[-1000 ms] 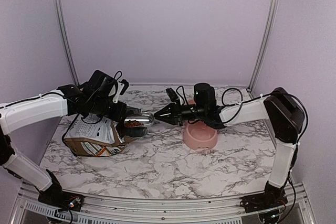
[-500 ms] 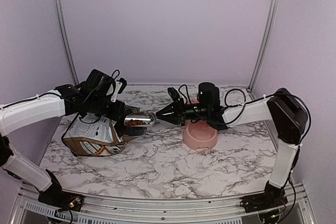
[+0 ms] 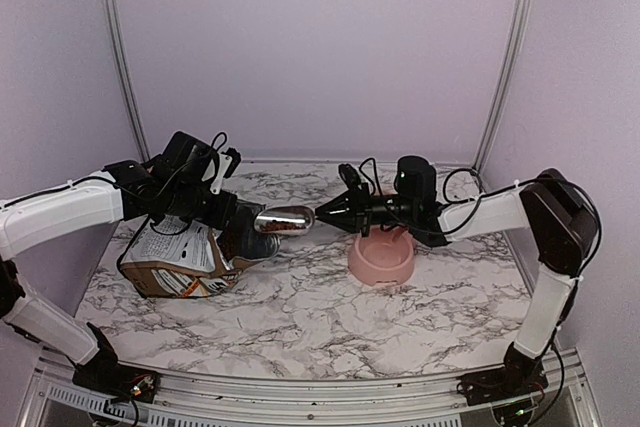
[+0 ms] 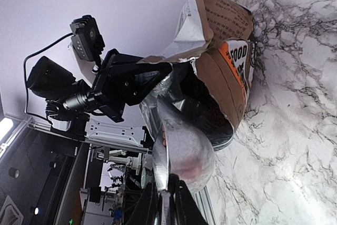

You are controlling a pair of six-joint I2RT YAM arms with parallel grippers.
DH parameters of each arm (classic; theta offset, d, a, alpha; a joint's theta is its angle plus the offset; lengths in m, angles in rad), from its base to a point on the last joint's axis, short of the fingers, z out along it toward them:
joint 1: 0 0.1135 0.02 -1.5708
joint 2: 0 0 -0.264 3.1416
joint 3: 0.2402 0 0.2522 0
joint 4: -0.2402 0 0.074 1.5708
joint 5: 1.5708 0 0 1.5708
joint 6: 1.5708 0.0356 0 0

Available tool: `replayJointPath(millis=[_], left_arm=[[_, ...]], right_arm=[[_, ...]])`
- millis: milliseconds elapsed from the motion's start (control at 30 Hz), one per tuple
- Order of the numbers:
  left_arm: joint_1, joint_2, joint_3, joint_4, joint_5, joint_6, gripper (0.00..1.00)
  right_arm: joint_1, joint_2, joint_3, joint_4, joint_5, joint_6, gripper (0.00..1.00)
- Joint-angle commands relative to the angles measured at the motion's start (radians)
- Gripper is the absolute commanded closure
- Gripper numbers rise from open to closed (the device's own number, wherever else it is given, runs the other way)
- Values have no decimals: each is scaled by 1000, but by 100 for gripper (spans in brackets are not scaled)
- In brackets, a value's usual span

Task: Serve the pet food
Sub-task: Place the pet food in the pet food bowl.

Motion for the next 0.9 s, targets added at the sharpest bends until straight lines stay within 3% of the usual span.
replayJointPath(millis=[0,167,533,867], left_arm=[[8,-40,-3,7,-11,0,100],[8,-39,-3,7,-12,0,100],[8,-35,-1,8,-10,2,100],[8,-38,0,8,1,2,100]], right_arm=[[-48,-80,5,17,-21,-9,100],[-115,-144,-17,-66,-24,-67,100],[-285,-336,-113,-428,6,-289,100],[-428,-495,-235,-597,21,-391,100]])
